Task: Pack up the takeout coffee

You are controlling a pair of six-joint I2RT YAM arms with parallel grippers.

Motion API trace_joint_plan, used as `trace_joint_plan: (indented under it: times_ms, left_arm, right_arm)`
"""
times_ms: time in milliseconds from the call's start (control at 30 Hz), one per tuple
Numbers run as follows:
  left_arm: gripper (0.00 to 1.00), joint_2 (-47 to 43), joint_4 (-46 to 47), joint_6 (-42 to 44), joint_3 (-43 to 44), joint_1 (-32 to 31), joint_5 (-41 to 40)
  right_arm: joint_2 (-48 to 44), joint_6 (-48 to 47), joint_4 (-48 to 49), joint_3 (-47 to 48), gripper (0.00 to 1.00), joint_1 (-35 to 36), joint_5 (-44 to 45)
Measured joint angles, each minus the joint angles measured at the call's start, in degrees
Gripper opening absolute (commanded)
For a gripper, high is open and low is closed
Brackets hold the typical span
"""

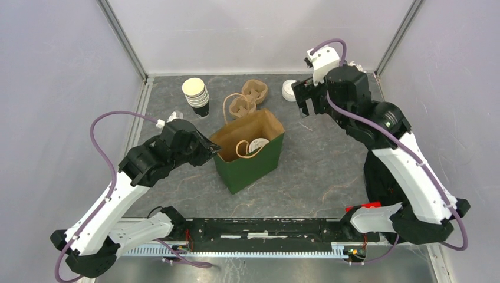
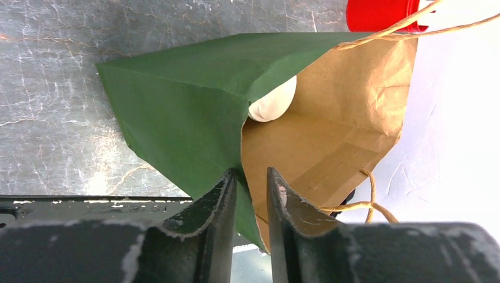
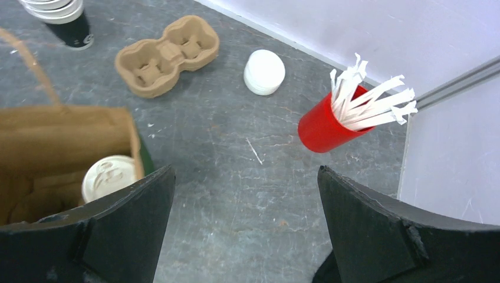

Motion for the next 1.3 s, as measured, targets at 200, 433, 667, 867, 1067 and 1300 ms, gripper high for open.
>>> trace_joint_plan:
  times_ms: [200,433,667,867,1067,1300]
  left_arm:
    - [0.56,-0.5,-1.2,1.5,0.0,0.0,-1.2]
    - [0.71,-3.0,-0.1,13.5,0.0,0.0,-2.6]
    - [0.8,-5.0,2.2,27.6,1.6,0.0,-4.0]
    - [0.87,-4.9,4.3,36.7,8.1,0.0,-6.8]
    - [0.93,-2.3,7.3,44.1,14.6,0.0,-9.9]
    - [0.94,3.9,8.6,50.2,17.3,0.0,-11.4]
  right_arm:
    - [6.1,0.5,5.0,-0.7,0.86,-11.9,-6.4]
    - [11.4,3.0,14.5,-7.2,0.69,-26.4,-15.8]
    - [17.4,3.6,23.3,-10.4,0.53,-36.3,-22.9]
    - [23.2,4.6,29.5,-11.3,0.43,-42.9,-29.7]
    - [28.9,6.9,34.5,-12.0,0.4,-48.5,-37.7]
    - [32.1,9.8,39.2,-14.1,0.41,-50.1,-45.2]
